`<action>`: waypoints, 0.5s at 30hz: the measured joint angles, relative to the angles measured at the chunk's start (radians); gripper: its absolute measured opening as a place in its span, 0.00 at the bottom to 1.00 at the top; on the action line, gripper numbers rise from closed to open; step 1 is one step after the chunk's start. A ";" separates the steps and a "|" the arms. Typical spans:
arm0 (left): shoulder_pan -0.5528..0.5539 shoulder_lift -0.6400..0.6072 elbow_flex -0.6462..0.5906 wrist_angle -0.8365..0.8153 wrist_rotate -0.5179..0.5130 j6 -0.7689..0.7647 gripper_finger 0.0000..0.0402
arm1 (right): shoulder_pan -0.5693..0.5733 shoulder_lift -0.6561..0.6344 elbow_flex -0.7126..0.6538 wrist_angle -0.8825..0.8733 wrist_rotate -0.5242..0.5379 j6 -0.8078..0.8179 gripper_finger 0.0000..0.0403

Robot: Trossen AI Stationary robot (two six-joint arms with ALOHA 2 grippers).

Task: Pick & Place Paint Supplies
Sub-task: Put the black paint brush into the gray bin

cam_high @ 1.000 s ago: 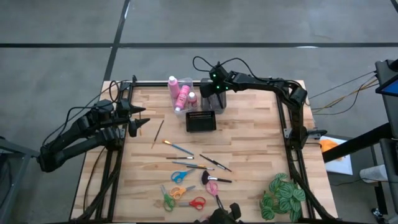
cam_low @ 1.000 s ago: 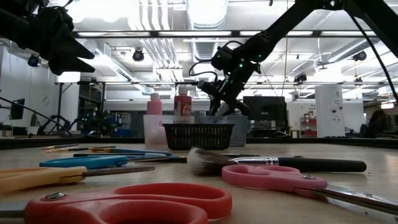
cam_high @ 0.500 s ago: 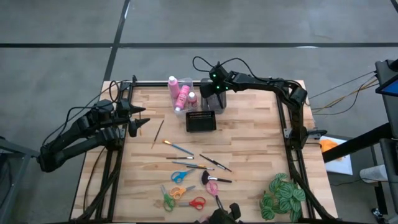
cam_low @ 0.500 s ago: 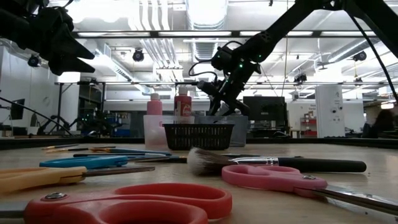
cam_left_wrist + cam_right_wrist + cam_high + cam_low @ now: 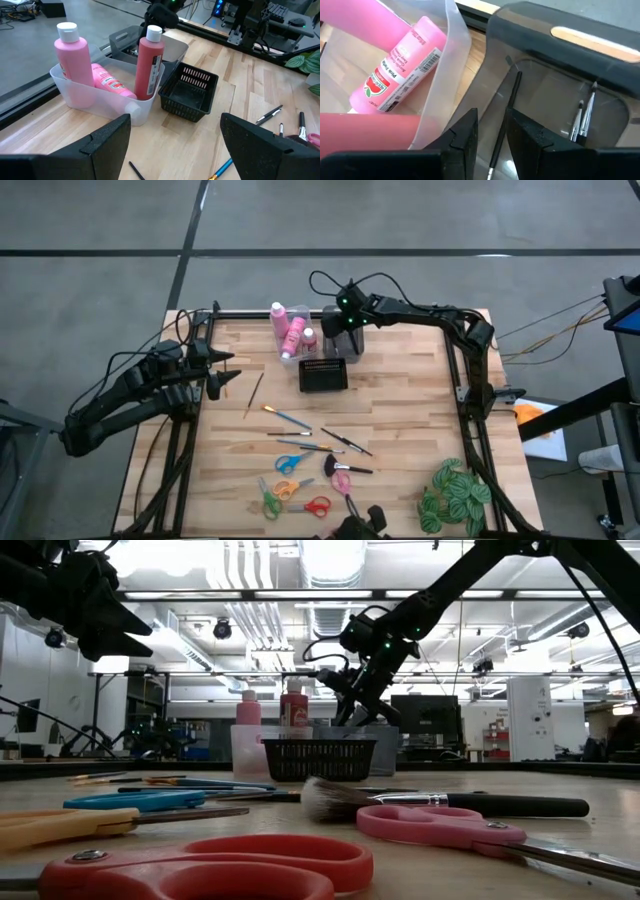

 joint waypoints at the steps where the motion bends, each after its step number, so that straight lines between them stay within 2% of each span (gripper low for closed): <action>1: 0.000 0.000 0.000 0.000 0.000 0.000 0.77 | 0.000 0.000 0.003 0.000 0.000 -0.003 0.24; 15: 0.000 0.000 0.000 0.000 0.000 0.000 0.77 | 0.000 0.000 0.040 -0.016 -0.025 -0.076 0.24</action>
